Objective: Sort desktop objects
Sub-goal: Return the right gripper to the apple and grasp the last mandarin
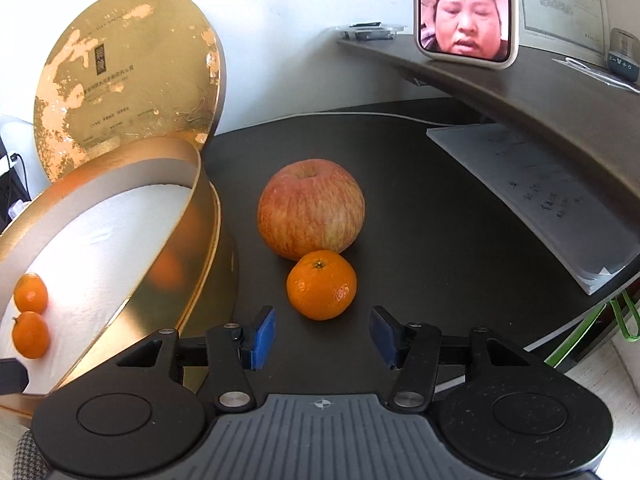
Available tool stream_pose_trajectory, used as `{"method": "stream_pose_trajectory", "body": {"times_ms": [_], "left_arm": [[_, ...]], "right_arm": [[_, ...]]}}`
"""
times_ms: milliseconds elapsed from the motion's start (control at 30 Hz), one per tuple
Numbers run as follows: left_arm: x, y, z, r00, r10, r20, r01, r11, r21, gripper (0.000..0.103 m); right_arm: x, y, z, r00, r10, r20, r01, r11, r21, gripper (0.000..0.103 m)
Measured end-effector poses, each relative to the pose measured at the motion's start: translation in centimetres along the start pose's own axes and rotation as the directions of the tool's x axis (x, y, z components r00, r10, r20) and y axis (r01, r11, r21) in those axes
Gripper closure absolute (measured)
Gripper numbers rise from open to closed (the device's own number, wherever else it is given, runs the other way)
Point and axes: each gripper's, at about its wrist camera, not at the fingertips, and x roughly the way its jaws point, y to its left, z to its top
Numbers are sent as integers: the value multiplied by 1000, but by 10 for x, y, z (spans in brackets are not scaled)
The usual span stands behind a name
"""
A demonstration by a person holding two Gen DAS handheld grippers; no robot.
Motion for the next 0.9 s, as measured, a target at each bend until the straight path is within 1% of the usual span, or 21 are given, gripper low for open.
{"method": "stream_pose_trajectory", "body": {"times_ms": [233, 700, 733, 767, 900], "left_arm": [[3, -3, 2, 1000, -8, -2, 8, 1000, 7, 6], [5, 4, 5, 1000, 5, -9, -5, 1000, -10, 6], [5, 4, 5, 1000, 6, -9, -6, 1000, -10, 6], [5, 5, 5, 1000, 6, -9, -6, 1000, -11, 6], [4, 6, 4, 1000, 8, -7, -8, 1000, -13, 6]], "right_arm": [[15, -1, 4, 1000, 12, -19, -12, 1000, 8, 48], [33, 2, 13, 1000, -6, -23, 6, 1000, -1, 48], [34, 3, 13, 1000, -7, -23, 7, 1000, -2, 51], [34, 3, 13, 1000, -7, -25, 7, 1000, -4, 56], [33, 5, 13, 999, -12, -33, 12, 1000, -19, 57]]}}
